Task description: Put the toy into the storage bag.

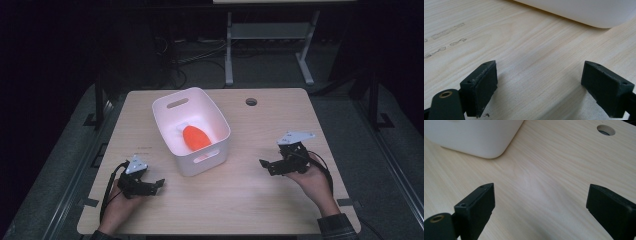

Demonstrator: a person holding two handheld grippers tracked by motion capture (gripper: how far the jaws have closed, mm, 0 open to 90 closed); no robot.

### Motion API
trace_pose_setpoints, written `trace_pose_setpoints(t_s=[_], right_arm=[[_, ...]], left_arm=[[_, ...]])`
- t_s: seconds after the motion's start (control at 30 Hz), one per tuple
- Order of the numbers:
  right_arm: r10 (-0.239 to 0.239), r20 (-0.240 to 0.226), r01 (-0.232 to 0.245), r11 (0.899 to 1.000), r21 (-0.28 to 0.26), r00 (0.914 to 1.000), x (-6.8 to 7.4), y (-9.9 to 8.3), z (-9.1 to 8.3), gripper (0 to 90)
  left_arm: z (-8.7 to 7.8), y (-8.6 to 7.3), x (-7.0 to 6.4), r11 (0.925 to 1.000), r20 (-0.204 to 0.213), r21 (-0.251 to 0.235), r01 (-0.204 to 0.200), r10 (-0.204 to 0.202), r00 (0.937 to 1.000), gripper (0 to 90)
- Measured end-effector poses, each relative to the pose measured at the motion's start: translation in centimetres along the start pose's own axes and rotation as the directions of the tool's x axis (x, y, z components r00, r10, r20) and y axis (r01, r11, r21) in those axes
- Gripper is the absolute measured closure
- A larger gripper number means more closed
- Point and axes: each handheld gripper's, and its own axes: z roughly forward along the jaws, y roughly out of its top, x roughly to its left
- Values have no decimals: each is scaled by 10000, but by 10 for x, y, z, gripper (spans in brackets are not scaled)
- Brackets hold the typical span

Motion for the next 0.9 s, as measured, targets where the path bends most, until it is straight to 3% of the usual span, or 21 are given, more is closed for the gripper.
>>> trace_pose_setpoints(t_s=[0.5,0.8,0.9], right_arm=[[420,328,-407,9984,-388,9986,-1,-47,-11,82],[256,584,-254,9997,-27,9980,-3,-73,-9,78],[426,554,-440,9987,241,9976,-3,-83,-7,76]], left_arm=[[0,0,0,10000,-3,7,-8,8,10000,130],[0,0,0,10000,-1,5,-7,7,10000,130],[0,0,0,10000,-2,-1,-8,8,10000,130]])
